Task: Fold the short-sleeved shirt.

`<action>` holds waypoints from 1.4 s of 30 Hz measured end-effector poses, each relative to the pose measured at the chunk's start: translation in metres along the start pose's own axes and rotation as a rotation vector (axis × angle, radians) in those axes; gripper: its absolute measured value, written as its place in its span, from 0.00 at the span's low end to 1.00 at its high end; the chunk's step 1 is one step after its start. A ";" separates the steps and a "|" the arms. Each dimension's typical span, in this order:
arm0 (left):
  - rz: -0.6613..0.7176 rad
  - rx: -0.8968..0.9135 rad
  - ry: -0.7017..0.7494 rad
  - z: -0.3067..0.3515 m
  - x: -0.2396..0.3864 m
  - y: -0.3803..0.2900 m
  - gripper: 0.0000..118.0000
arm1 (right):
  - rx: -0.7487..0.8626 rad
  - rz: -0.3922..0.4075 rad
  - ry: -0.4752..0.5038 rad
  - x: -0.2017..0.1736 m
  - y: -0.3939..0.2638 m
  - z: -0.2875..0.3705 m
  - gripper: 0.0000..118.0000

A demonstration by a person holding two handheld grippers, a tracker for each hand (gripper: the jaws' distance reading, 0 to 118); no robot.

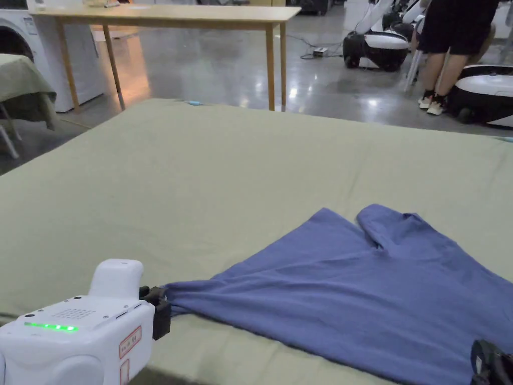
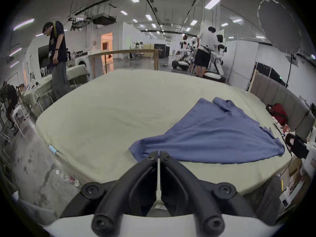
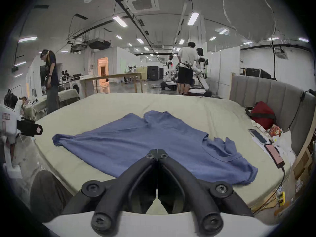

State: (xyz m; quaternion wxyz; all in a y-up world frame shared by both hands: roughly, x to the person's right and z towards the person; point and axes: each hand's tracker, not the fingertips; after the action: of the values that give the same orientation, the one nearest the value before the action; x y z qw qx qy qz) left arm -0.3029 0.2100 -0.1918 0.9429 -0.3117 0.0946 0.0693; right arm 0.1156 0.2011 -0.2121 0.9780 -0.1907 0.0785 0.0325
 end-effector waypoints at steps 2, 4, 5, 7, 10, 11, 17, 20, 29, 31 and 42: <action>-0.002 -0.029 0.019 -0.012 -0.015 0.005 0.00 | -0.009 0.011 0.012 -0.005 -0.001 -0.004 0.01; -0.005 -0.072 0.000 -0.029 -0.029 0.013 0.00 | -0.023 0.013 0.030 -0.011 -0.002 -0.006 0.01; -0.006 -0.098 0.001 -0.039 -0.035 0.017 0.00 | -0.028 0.016 0.033 -0.013 -0.003 -0.009 0.01; -0.012 -0.157 -0.018 -0.062 -0.046 0.027 0.03 | -0.046 0.024 0.041 -0.017 -0.005 -0.014 0.01; -0.027 -0.230 -0.044 -0.090 -0.053 0.037 0.85 | -0.068 0.028 0.048 -0.020 -0.008 -0.019 0.01; -0.043 -0.269 -0.049 -0.100 -0.053 0.037 0.99 | -0.078 0.028 0.054 -0.020 -0.009 -0.021 0.01; -0.096 -0.343 -0.004 -0.141 -0.041 0.034 0.87 | -0.120 0.010 0.060 -0.017 -0.014 -0.031 0.01; -0.118 -0.360 -0.045 -0.139 -0.030 0.032 0.19 | -0.134 0.009 0.048 -0.014 -0.017 -0.036 0.01; -0.139 -0.317 -0.048 -0.128 -0.026 0.027 0.00 | -0.176 -0.020 0.030 0.006 -0.019 -0.051 0.01; -0.137 -0.303 -0.045 -0.121 -0.022 0.029 0.00 | -0.187 -0.029 0.024 0.015 -0.015 -0.063 0.01; -0.083 -0.282 -0.096 -0.113 -0.016 0.028 0.00 | -0.363 -0.025 0.057 0.107 0.080 -0.252 0.01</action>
State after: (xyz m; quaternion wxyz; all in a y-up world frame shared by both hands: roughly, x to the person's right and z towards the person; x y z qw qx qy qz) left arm -0.3389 0.1636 -0.2938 0.8953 -0.4410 0.0260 0.0577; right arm 0.1782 0.1836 -0.4904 0.9252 -0.3660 0.0965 0.0285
